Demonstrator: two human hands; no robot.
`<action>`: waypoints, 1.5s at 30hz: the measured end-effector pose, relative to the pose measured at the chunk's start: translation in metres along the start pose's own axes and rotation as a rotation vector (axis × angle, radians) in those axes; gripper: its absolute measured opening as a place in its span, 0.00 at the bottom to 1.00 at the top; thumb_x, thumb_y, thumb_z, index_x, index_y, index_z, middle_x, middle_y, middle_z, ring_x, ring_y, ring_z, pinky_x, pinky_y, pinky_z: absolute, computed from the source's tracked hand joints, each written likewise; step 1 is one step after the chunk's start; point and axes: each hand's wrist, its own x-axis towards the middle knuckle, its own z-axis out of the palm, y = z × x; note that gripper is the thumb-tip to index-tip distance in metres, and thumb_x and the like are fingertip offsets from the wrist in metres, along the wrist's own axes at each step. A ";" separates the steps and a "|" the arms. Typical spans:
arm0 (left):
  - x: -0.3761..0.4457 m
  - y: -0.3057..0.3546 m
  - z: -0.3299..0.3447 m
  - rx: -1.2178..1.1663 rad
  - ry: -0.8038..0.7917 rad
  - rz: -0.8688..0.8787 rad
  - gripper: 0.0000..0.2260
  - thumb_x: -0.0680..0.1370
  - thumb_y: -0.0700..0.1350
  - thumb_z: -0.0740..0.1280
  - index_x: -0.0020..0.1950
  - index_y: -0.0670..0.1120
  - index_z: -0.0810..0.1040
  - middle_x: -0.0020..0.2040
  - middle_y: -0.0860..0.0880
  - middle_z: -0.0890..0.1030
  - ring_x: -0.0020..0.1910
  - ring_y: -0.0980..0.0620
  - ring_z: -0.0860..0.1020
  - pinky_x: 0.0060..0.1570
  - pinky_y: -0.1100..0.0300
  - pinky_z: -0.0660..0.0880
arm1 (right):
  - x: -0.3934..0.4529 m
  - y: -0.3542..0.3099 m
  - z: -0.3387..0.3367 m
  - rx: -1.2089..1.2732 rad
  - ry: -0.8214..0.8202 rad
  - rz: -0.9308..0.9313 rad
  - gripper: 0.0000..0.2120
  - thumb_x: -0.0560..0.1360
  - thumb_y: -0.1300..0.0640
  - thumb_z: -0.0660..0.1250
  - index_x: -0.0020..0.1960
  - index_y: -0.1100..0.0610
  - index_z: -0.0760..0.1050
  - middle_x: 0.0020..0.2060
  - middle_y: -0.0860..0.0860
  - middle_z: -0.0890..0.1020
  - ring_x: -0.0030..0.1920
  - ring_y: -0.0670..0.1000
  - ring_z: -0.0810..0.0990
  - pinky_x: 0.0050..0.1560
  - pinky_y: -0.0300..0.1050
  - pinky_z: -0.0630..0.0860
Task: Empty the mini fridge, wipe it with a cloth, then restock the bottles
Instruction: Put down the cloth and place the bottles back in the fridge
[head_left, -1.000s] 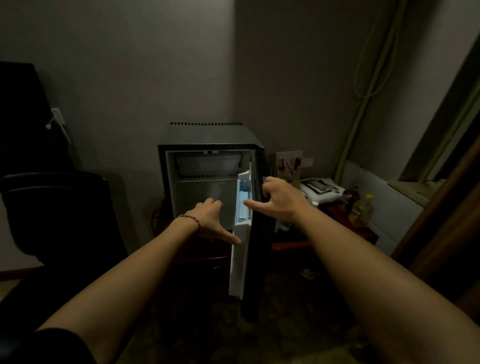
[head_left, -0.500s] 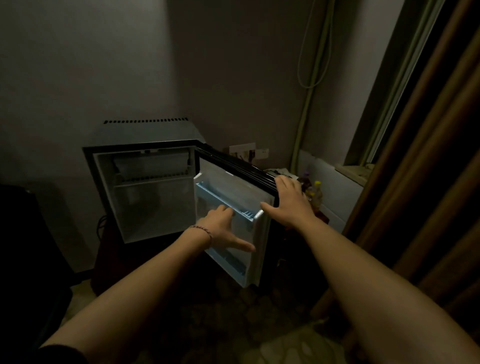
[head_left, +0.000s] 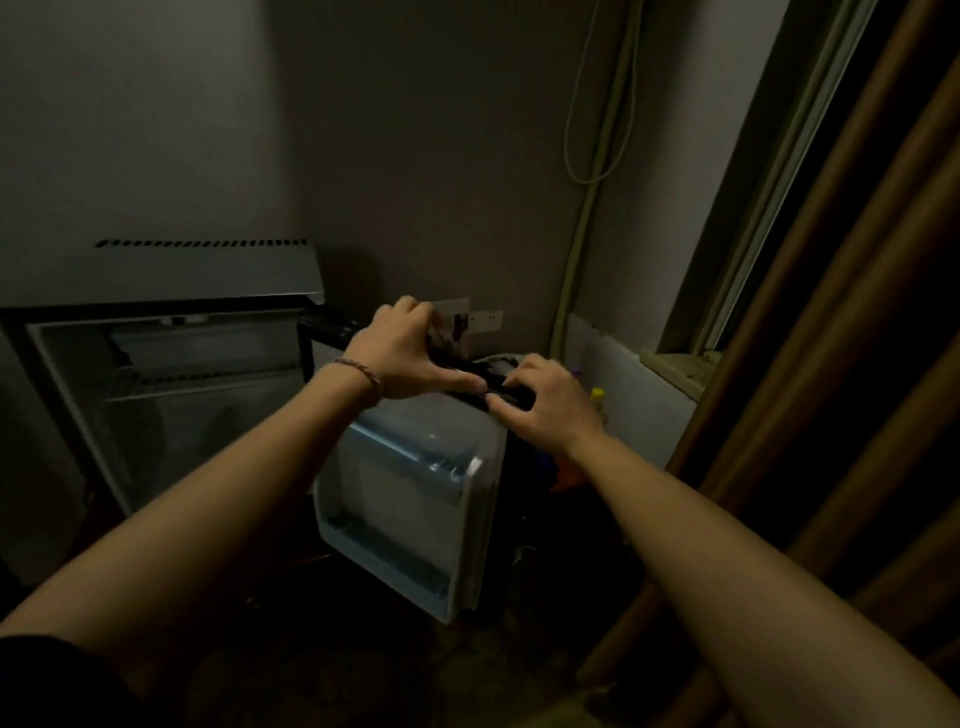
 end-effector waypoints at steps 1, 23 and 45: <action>0.012 0.004 0.000 -0.004 -0.005 -0.013 0.42 0.54 0.82 0.64 0.56 0.54 0.71 0.54 0.52 0.69 0.52 0.51 0.69 0.49 0.51 0.77 | 0.004 0.006 -0.002 0.042 -0.010 -0.029 0.18 0.71 0.40 0.68 0.46 0.55 0.83 0.44 0.47 0.77 0.46 0.49 0.76 0.46 0.48 0.76; 0.165 0.078 0.067 0.272 -0.205 -0.537 0.27 0.70 0.69 0.67 0.56 0.50 0.73 0.53 0.47 0.76 0.48 0.46 0.76 0.51 0.48 0.78 | 0.122 0.208 0.021 0.025 -0.804 -0.132 0.20 0.77 0.48 0.70 0.66 0.54 0.75 0.56 0.50 0.78 0.47 0.44 0.76 0.45 0.39 0.74; 0.188 -0.023 0.313 0.194 -0.257 -1.095 0.33 0.74 0.62 0.69 0.72 0.49 0.62 0.71 0.43 0.62 0.70 0.38 0.63 0.63 0.44 0.68 | 0.203 0.275 0.204 -0.137 -1.001 -0.397 0.24 0.73 0.40 0.71 0.65 0.49 0.72 0.60 0.52 0.73 0.59 0.54 0.75 0.58 0.55 0.76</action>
